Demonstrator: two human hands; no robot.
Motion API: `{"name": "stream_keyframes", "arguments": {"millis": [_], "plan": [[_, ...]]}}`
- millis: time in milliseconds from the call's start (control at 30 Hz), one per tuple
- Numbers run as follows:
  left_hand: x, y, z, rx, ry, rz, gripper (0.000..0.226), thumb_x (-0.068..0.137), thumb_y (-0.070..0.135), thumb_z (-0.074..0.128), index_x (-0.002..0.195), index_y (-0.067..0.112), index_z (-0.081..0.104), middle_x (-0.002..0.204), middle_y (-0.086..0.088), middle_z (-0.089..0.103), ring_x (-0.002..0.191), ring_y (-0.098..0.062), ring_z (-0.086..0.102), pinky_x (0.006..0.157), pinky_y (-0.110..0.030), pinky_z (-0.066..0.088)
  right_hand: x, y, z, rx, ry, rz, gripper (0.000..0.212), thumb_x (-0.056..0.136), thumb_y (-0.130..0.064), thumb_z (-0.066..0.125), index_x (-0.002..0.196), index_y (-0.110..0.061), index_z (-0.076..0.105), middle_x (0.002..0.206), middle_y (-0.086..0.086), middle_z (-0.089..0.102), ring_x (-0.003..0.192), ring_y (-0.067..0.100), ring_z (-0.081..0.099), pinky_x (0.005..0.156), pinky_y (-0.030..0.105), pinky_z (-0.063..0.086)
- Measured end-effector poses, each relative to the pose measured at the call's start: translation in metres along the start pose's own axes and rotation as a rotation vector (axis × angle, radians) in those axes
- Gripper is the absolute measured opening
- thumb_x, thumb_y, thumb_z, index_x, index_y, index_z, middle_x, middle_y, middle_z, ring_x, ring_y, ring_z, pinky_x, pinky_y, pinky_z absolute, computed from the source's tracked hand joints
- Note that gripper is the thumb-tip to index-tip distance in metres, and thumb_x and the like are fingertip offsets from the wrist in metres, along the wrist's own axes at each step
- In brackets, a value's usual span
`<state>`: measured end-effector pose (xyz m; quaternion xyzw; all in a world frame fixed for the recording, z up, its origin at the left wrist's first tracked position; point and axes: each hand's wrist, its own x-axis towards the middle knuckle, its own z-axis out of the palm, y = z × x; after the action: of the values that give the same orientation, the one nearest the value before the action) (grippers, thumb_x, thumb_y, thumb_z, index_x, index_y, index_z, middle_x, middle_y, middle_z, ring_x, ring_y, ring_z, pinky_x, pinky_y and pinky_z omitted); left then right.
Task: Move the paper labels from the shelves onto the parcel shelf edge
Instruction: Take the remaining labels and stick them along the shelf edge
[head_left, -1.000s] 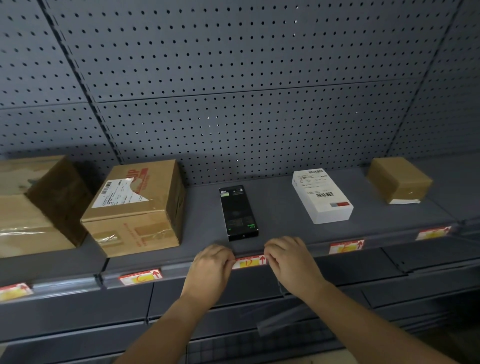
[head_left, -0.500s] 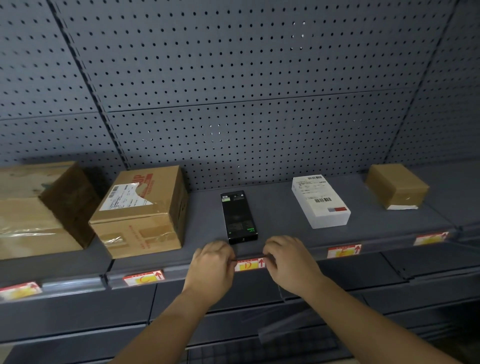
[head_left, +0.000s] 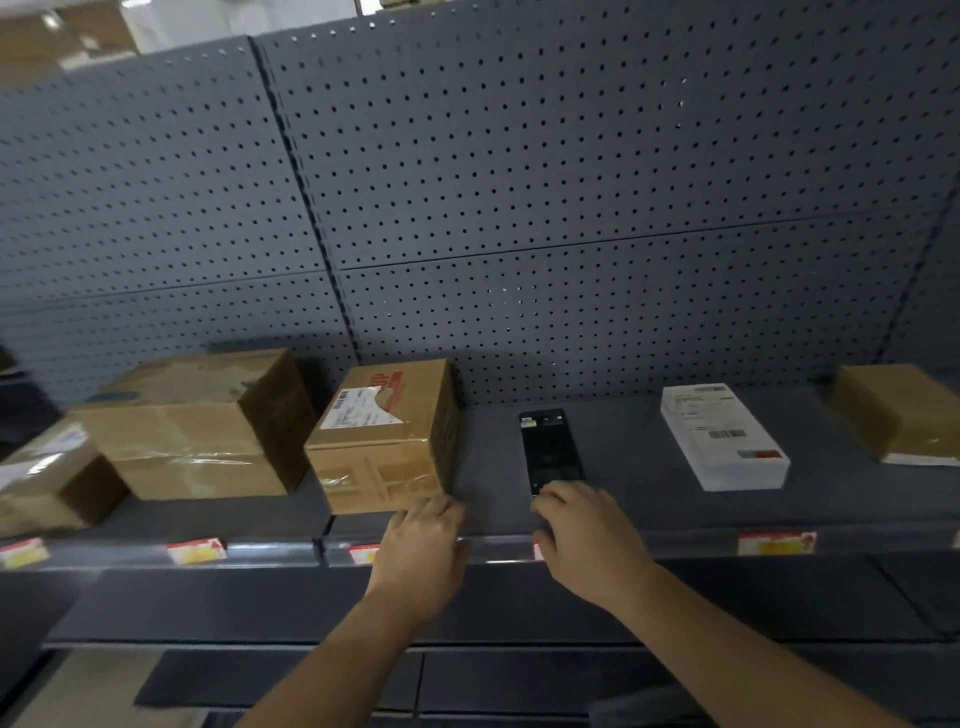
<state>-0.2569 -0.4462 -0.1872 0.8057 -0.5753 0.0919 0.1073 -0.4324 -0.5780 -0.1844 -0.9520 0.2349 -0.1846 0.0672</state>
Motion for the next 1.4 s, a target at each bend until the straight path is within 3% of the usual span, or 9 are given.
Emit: {"name": "stream_keyframes", "arguments": {"millis": [367, 567, 667, 867, 1133, 1400], "plan": [[-0.041, -0.102, -0.014, 0.024, 0.008, -0.049, 0.021, 0.086, 0.026, 0.062, 0.106, 0.03, 0.06, 0.108, 0.009, 0.059, 0.1, -0.014, 0.055, 0.084, -0.03, 0.044, 0.036, -0.096, 0.043, 0.029, -0.02, -0.051, 0.023, 0.096, -0.028, 0.048, 0.112, -0.021, 0.063, 0.119, -0.004, 0.056, 0.108, 0.017, 0.052, 0.094, 0.034, 0.041], [-0.05, -0.158, -0.005, -0.026, 0.011, 0.064, 0.02, 0.078, 0.018, 0.067, 0.096, 0.027, 0.067, 0.097, 0.006, 0.064, 0.088, -0.018, 0.061, 0.072, -0.033, 0.049, 0.052, -0.144, 0.066, 0.031, -0.032, 0.054, 0.023, 0.098, -0.029, 0.05, 0.116, -0.024, 0.062, 0.122, -0.008, 0.055, 0.112, 0.012, 0.05, 0.099, 0.03, 0.04], [-0.05, -0.183, 0.005, -0.057, 0.05, 0.155, 0.022, 0.073, 0.019, 0.072, 0.092, 0.03, 0.069, 0.098, 0.009, 0.066, 0.084, -0.016, 0.062, 0.065, -0.032, 0.052, 0.056, -0.155, 0.076, -0.003, -0.019, 0.121, 0.022, 0.096, -0.03, 0.052, 0.114, -0.024, 0.064, 0.117, -0.008, 0.057, 0.107, 0.013, 0.053, 0.093, 0.029, 0.04], [-0.041, -0.196, 0.016, -0.162, 0.075, 0.197, 0.013, 0.081, 0.022, 0.065, 0.091, 0.03, 0.065, 0.097, 0.011, 0.062, 0.09, -0.017, 0.057, 0.073, -0.031, 0.044, 0.059, -0.158, 0.094, -0.049, -0.046, 0.203, 0.019, 0.094, -0.028, 0.056, 0.108, -0.024, 0.068, 0.114, -0.006, 0.06, 0.104, 0.018, 0.056, 0.089, 0.032, 0.042], [-0.033, -0.199, 0.033, -0.235, 0.158, 0.157, 0.016, 0.074, 0.021, 0.079, 0.087, 0.03, 0.075, 0.103, 0.009, 0.07, 0.095, -0.019, 0.062, 0.078, -0.035, 0.047, 0.066, -0.152, 0.104, -0.09, -0.012, 0.201, 0.013, 0.089, -0.027, 0.064, 0.099, -0.027, 0.071, 0.106, -0.008, 0.065, 0.098, 0.018, 0.058, 0.078, 0.034, 0.034], [-0.036, -0.201, 0.042, -0.239, 0.174, 0.154, 0.011, 0.077, 0.028, 0.066, 0.08, 0.033, 0.076, 0.104, 0.009, 0.071, 0.096, -0.017, 0.061, 0.078, -0.033, 0.043, 0.069, -0.147, 0.106, -0.115, 0.022, 0.167, 0.004, 0.085, -0.03, 0.07, 0.085, -0.029, 0.073, 0.099, -0.01, 0.065, 0.095, 0.015, 0.058, 0.077, 0.034, 0.036]]}}
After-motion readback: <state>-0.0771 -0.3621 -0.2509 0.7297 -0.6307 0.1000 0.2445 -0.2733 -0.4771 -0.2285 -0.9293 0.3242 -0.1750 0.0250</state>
